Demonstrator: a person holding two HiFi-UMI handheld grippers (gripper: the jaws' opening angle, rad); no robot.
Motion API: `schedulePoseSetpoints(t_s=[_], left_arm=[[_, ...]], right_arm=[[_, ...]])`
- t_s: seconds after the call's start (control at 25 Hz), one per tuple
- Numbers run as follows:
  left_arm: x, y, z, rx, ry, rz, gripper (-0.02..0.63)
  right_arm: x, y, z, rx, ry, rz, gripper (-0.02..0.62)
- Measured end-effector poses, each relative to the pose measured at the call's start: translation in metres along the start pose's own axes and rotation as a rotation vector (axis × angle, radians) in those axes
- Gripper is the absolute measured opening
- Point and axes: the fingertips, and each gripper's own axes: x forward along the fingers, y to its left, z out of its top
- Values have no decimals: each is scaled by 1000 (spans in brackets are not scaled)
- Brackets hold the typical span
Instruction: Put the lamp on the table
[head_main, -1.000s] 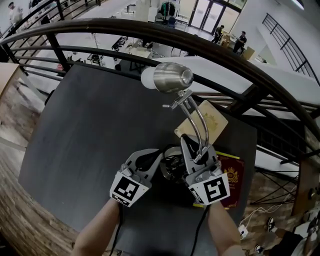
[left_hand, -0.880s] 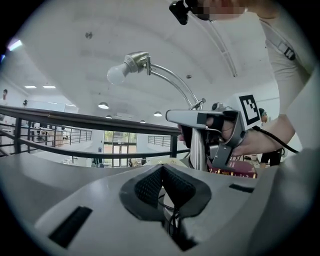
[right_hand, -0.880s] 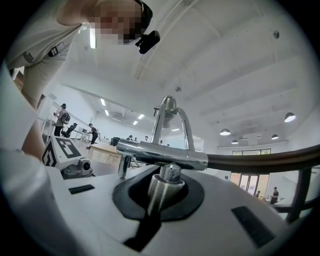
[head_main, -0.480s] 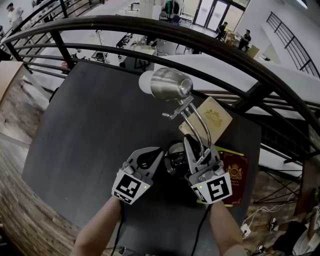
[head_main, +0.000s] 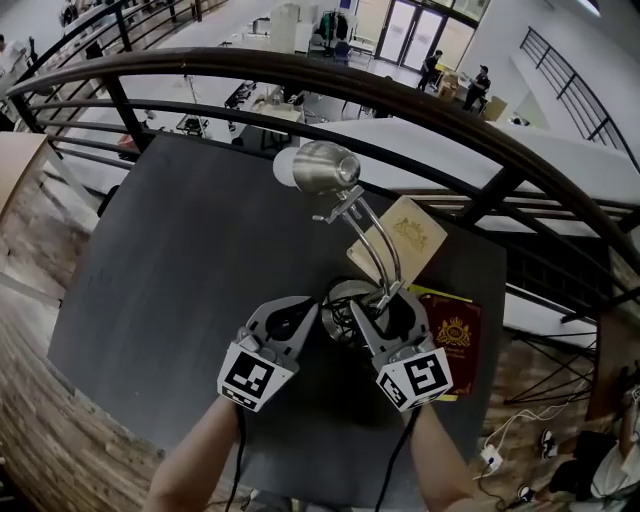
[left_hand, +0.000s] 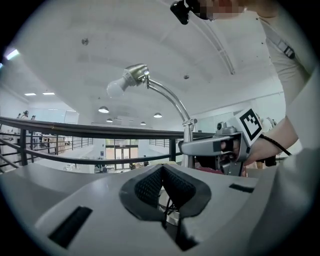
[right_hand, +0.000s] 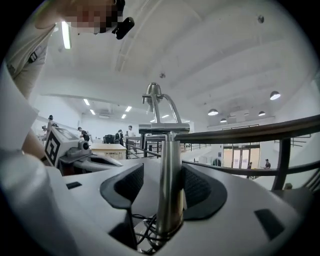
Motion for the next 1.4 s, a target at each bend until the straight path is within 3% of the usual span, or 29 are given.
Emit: schedulePoseSetpoints(t_s=[0.24, 0.44, 0.72, 1.0, 1.24, 1.4], left_arm=[[-24, -12, 24, 12, 0, 15, 5], [-50, -23, 38, 8, 19, 39, 5], [-107, -28, 81, 1, 28, 110, 5], [-160, -36, 163, 28, -28, 152, 5], [-196, -64, 241, 80, -91, 138, 5], [-223, -84, 282, 42, -117, 130, 5]], right_arm=[[-34, 10, 0, -25, 88, -70, 221], [-72, 27, 22, -22, 83, -79, 221], [-127, 50, 113, -44, -9, -96, 221], [-169, 74, 204, -95, -82, -102, 221], [-193, 114, 265, -123, -112, -37, 221], [-206, 146, 301, -95, -173, 36, 219]])
